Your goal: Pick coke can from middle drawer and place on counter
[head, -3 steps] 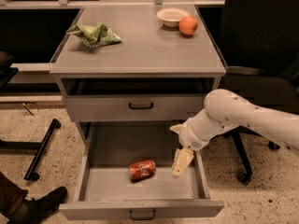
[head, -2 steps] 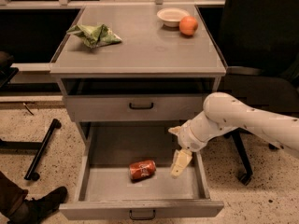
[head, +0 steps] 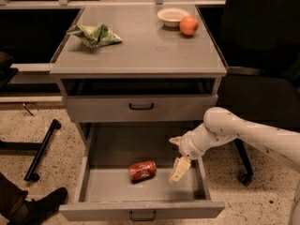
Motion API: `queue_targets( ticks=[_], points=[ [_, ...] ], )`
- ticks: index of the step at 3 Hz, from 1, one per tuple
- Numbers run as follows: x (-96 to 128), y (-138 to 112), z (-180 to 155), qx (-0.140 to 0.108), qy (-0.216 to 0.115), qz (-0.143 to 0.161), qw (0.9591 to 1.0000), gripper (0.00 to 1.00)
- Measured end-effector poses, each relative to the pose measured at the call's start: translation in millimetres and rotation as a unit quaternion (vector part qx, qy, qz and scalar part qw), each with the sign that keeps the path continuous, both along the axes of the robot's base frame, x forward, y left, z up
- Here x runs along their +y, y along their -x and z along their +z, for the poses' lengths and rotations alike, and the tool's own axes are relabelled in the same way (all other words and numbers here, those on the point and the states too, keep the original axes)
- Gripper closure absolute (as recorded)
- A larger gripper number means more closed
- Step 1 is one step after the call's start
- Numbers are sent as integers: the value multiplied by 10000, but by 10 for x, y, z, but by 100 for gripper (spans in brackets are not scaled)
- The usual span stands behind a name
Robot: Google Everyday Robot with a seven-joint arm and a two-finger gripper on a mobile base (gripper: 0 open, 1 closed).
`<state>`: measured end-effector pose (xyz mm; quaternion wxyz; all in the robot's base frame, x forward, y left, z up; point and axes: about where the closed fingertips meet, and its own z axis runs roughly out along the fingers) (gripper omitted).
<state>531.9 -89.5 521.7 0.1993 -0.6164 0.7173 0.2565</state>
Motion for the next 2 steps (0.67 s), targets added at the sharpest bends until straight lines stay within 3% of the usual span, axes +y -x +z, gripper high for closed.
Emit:
queue_targets(
  ticks=[1, 2],
  points=[
    [0, 0, -1, 0, 0, 0, 10000, 0],
    [104, -70, -254, 108, -97, 57, 9999, 0]
  ],
)
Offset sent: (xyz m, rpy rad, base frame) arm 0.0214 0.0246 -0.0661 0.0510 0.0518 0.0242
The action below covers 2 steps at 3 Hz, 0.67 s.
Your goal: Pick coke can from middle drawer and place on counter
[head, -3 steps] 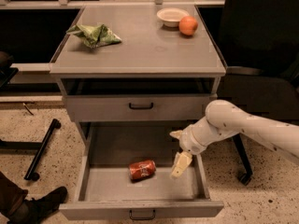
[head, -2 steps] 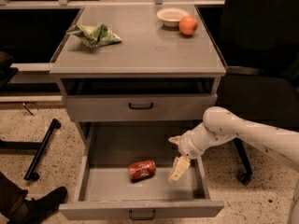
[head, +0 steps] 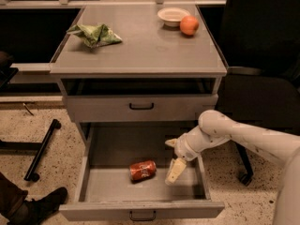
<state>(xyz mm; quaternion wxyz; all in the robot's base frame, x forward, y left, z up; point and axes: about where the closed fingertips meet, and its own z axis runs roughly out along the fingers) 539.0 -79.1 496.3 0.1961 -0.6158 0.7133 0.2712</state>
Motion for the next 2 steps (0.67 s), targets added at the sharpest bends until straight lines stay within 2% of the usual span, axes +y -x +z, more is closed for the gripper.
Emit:
queue_targets(
  ticks=[1, 2],
  points=[
    [201, -211, -399, -59, -34, 97, 9999, 0],
    [426, -386, -712, -298, -17, 136, 9995, 0]
  ],
)
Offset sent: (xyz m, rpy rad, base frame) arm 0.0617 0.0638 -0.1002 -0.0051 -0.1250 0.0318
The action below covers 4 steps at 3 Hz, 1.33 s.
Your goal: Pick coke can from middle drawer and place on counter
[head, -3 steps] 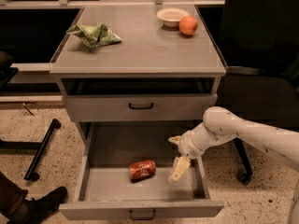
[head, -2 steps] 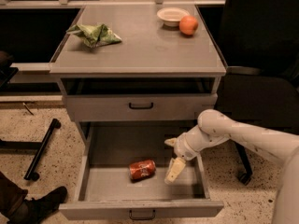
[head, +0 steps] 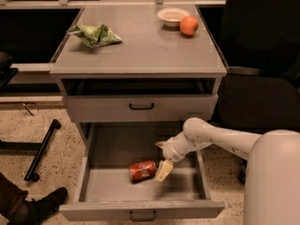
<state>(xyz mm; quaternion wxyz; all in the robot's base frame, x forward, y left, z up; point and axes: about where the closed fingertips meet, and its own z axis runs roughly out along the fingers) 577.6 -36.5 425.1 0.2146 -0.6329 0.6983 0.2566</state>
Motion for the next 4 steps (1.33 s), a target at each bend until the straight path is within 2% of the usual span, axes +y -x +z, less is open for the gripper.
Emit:
queue_targets(
  ticks=[2, 4],
  points=[
    [78, -3, -43, -4, -17, 103, 9999, 0],
    [408, 31, -246, -111, -95, 511, 9986, 0]
  ],
)
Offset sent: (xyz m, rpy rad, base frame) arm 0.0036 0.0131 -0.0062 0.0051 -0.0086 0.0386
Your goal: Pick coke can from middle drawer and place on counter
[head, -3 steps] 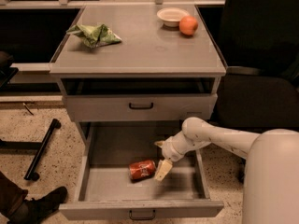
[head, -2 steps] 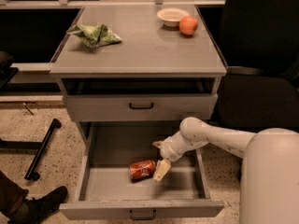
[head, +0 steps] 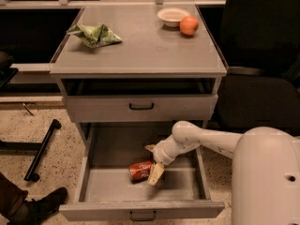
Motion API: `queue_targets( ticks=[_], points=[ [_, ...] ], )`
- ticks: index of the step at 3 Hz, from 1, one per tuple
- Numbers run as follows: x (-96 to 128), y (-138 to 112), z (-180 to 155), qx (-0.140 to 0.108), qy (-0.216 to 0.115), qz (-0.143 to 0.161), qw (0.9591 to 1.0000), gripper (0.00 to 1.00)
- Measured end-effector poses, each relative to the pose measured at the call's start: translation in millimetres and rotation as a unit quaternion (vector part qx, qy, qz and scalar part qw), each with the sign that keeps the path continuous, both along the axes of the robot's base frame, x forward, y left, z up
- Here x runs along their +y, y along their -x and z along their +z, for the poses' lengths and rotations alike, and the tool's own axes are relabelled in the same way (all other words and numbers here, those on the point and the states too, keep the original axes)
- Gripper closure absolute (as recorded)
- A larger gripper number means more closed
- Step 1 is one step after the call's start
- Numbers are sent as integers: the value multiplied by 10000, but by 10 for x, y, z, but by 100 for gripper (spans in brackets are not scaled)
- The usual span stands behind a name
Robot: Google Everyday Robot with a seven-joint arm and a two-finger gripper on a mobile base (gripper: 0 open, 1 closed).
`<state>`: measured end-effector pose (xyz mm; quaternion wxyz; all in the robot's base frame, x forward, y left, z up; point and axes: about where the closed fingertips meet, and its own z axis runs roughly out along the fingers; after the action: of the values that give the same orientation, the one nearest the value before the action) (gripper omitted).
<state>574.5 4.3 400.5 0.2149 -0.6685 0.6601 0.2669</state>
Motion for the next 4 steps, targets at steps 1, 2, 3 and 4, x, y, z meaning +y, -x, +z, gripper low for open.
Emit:
queue_targets(
  ticks=[1, 2, 3, 4],
  points=[
    [101, 22, -109, 13, -55, 93, 9999, 0],
    [183, 28, -230, 61, -142, 162, 9997, 0],
    [185, 28, -234, 63, -144, 162, 9997, 18],
    [185, 29, -235, 64, -144, 163, 9997, 42]
  ],
)
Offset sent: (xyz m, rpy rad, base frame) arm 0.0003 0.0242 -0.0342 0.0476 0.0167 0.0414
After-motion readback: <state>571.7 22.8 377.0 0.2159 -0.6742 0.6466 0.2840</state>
